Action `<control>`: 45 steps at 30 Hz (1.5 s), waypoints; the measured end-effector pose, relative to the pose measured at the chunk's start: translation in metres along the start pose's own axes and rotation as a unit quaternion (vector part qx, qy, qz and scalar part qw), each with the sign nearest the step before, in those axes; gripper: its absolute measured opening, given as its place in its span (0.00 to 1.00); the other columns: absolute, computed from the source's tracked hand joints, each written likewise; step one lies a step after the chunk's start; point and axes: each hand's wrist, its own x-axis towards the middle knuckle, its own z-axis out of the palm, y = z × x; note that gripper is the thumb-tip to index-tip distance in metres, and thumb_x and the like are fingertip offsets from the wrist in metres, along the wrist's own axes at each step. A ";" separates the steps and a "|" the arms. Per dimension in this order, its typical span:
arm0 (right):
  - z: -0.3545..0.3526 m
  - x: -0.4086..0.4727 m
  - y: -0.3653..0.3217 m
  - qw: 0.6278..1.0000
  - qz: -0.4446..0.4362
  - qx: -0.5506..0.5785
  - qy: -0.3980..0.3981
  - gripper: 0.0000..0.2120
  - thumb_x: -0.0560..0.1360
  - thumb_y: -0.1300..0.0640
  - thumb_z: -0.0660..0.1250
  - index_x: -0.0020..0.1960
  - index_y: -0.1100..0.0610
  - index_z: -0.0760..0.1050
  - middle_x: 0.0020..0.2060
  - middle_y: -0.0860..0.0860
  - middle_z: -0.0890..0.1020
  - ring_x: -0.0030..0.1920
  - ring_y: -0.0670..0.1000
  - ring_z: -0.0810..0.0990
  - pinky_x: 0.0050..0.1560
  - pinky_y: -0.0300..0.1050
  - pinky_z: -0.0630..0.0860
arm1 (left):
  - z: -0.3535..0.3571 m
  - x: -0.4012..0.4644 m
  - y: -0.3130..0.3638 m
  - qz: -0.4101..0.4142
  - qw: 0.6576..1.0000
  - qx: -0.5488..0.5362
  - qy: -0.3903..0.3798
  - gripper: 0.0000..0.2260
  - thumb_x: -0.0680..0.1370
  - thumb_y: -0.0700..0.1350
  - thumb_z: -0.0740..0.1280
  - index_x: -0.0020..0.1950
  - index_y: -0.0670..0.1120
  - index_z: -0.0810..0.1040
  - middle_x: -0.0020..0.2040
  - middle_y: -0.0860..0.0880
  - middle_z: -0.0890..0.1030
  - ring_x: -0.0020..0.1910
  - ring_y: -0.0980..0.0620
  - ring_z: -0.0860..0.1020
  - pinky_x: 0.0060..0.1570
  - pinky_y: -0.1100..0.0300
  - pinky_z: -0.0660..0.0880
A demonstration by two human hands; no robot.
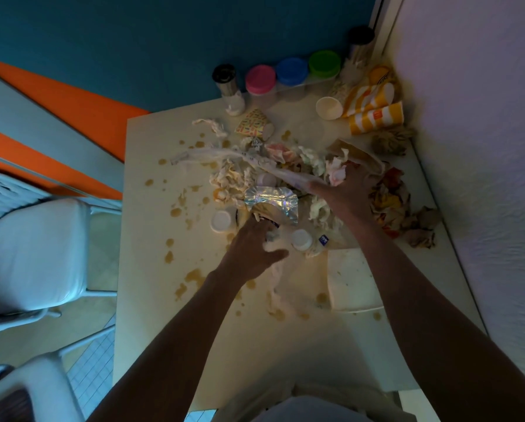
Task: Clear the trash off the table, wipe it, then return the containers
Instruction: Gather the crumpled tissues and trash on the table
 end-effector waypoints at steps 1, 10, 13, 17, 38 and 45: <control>-0.001 -0.001 0.000 1.000 0.000 -0.014 -0.016 0.24 0.70 0.60 0.77 0.61 0.65 0.73 0.51 0.50 0.70 0.51 0.46 0.69 0.48 0.40 0.69 | 0.003 -0.001 0.000 0.015 1.000 0.019 -0.015 0.19 0.71 0.48 0.78 0.58 0.46 0.78 0.53 0.50 0.73 0.49 0.52 0.73 0.49 0.60 0.70; -0.003 -0.002 0.014 0.993 -0.004 -0.118 -0.010 0.05 0.70 0.69 0.66 0.40 0.62 0.72 0.39 0.56 0.77 0.42 0.55 0.77 0.40 0.44 0.71 | 0.010 -0.005 -0.004 0.025 0.998 0.020 0.053 0.15 0.73 0.30 0.64 0.56 0.41 0.81 0.54 0.41 0.80 0.51 0.39 0.80 0.46 0.56 0.75; -0.006 -0.004 0.011 0.998 0.010 -0.054 0.019 0.07 0.71 0.70 0.65 0.48 0.65 0.72 0.43 0.57 0.75 0.45 0.53 0.75 0.43 0.42 0.72 | 0.009 -0.006 -0.004 0.013 0.998 0.021 0.058 0.23 0.73 0.28 0.62 0.64 0.44 0.79 0.60 0.42 0.74 0.54 0.41 0.78 0.47 0.56 0.72; -0.005 -0.004 0.007 0.999 0.042 0.006 0.011 0.14 0.71 0.63 0.70 0.53 0.59 0.69 0.42 0.49 0.74 0.43 0.48 0.75 0.36 0.34 0.69 | 0.012 -0.008 -0.001 0.001 1.000 -0.012 0.029 0.25 0.72 0.27 0.61 0.62 0.45 0.82 0.60 0.43 0.82 0.58 0.44 0.81 0.52 0.61 0.74; 0.002 0.005 0.019 0.991 0.015 -0.095 -0.092 0.16 0.66 0.54 0.81 0.37 0.53 0.73 0.34 0.44 0.78 0.36 0.46 0.77 0.38 0.39 0.69 | 0.005 0.012 0.006 -0.032 0.995 -0.064 0.074 0.16 0.77 0.49 0.73 0.61 0.44 0.77 0.54 0.47 0.76 0.51 0.49 0.74 0.48 0.61 0.66; 0.017 0.003 0.029 0.965 -0.025 -0.246 -0.086 0.40 0.57 0.28 0.73 0.57 0.57 0.79 0.53 0.58 0.80 0.55 0.58 0.77 0.55 0.53 0.77 | 0.008 0.018 0.014 0.024 0.994 -0.053 0.092 0.24 0.71 0.46 0.78 0.64 0.46 0.75 0.57 0.50 0.68 0.51 0.55 0.69 0.48 0.65 0.67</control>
